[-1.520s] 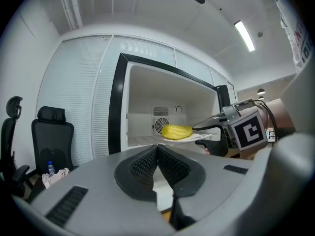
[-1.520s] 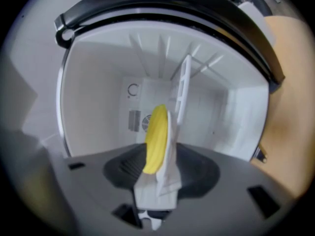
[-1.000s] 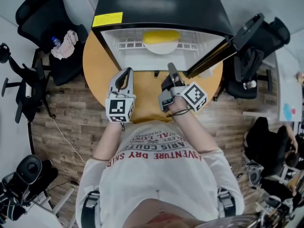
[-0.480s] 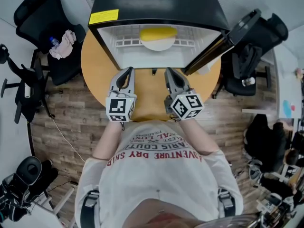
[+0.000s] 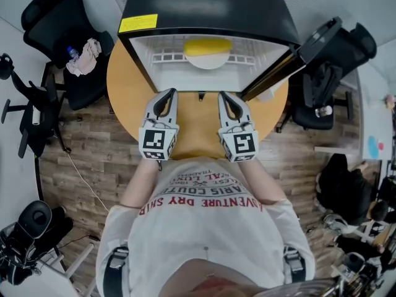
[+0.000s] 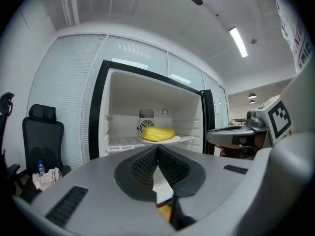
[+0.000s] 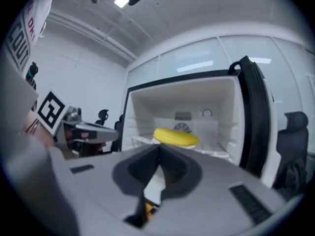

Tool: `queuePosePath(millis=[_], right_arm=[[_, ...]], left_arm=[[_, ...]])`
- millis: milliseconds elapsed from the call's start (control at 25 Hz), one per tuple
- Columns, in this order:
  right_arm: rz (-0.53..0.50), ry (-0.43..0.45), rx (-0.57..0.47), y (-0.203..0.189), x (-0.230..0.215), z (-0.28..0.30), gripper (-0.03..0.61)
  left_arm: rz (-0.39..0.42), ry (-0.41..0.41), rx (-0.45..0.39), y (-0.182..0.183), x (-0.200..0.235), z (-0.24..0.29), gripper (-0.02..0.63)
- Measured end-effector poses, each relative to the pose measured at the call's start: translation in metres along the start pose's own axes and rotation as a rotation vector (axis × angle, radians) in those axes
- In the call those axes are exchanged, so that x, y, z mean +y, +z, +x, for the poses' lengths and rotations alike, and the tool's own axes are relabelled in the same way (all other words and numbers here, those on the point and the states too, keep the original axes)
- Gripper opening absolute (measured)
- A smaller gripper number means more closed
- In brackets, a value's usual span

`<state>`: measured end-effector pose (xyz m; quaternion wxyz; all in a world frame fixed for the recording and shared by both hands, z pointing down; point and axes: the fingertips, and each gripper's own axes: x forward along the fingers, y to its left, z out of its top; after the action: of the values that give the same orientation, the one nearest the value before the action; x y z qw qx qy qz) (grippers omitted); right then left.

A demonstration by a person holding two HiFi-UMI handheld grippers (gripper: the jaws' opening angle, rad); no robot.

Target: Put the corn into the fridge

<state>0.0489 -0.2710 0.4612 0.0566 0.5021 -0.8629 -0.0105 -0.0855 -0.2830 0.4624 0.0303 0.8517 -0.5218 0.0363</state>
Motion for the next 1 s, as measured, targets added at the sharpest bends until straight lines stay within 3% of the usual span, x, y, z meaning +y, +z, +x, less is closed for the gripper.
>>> queuePosePath(millis=[800, 1000], right_arm=[[0.007, 0.023, 0.019, 0.0, -0.012, 0.017, 0.028], [0.024, 0.054, 0.013, 0.001, -0.009, 0.018, 0.028]], left_arm=[[0.103, -0.051, -0.024, 0.013, -0.014, 0.008, 0.029], [0.078, -0.062, -0.025, 0.013, -0.017, 0.01, 0.028]])
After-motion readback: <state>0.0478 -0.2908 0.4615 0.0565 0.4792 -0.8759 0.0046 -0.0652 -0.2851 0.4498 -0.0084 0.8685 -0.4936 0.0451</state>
